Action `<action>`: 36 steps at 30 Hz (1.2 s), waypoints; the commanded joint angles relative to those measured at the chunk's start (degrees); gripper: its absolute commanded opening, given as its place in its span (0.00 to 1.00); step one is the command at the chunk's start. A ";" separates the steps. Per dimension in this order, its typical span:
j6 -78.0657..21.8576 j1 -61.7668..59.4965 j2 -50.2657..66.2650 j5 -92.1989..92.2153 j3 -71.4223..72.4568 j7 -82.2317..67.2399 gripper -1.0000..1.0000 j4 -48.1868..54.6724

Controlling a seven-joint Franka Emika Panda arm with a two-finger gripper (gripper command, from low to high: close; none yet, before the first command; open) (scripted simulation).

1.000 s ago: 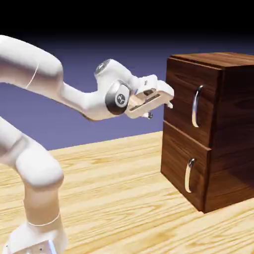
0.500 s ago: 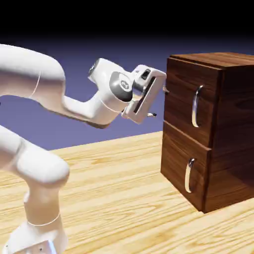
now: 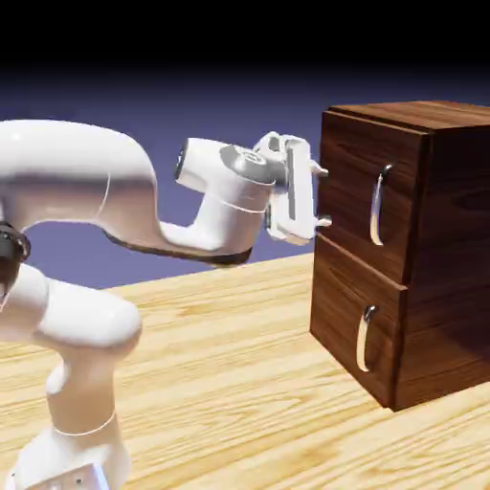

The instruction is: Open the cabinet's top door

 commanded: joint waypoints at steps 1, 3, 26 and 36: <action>-0.37 0.98 -0.40 -2.50 -1.00 -0.96 0.50 0.26; -1.12 2.95 -1.21 -7.48 -3.00 -2.89 0.50 0.79; -7.35 27.96 -4.39 -46.75 -24.36 -16.77 0.00 13.13; -29.09 15.54 -3.10 -30.76 -8.77 -19.20 0.00 -4.11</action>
